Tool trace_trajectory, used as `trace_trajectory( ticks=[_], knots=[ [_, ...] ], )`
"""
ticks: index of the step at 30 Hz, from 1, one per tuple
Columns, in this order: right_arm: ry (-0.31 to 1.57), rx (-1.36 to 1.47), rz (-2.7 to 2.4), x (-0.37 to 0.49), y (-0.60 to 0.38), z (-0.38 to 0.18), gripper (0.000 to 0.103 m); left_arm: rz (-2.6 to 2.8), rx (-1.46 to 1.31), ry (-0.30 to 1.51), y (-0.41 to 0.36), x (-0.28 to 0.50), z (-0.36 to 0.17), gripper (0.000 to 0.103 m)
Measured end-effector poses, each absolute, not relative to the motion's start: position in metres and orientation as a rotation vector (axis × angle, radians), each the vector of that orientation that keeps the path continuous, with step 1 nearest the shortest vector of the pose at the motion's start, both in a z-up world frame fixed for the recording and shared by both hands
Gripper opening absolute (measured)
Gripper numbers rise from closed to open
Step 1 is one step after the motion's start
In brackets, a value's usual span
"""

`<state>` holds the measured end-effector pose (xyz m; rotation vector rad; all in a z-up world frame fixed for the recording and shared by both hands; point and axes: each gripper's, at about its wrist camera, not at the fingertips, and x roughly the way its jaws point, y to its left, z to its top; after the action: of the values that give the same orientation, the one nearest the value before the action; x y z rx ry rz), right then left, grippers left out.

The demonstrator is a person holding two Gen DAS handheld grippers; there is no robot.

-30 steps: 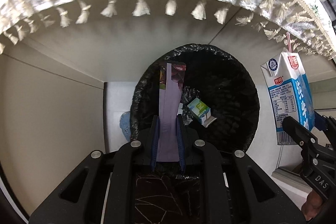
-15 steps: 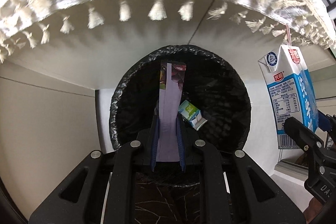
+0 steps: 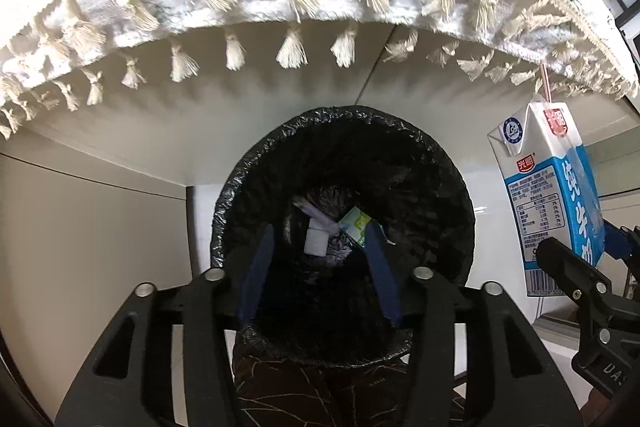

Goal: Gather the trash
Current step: 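Open the left gripper to drop the purple stick while the right gripper drops the milk carton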

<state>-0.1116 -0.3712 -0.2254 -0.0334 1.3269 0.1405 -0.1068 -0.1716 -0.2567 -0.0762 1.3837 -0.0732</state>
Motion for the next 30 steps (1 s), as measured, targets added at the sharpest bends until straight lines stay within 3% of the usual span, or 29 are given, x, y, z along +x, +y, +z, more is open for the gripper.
trace_trajectory(
  ticks=[4,15,30],
  knots=[
    [1.325,-0.037,0.148,-0.111,-0.363,-0.225,0.063,-0.065,-0.115,1.376,-0.162,-0.107,-0.251,0.061],
    [1.328,-0.052,0.18,-0.102,-0.336,-0.233,0.063,0.007,-0.114,1.314,-0.13,-0.113,-0.23,0.095],
    [1.361,-0.089,0.2,-0.092,-0.286,-0.253,0.063,0.058,-0.152,1.333,-0.093,-0.118,-0.233,0.097]
  ],
)
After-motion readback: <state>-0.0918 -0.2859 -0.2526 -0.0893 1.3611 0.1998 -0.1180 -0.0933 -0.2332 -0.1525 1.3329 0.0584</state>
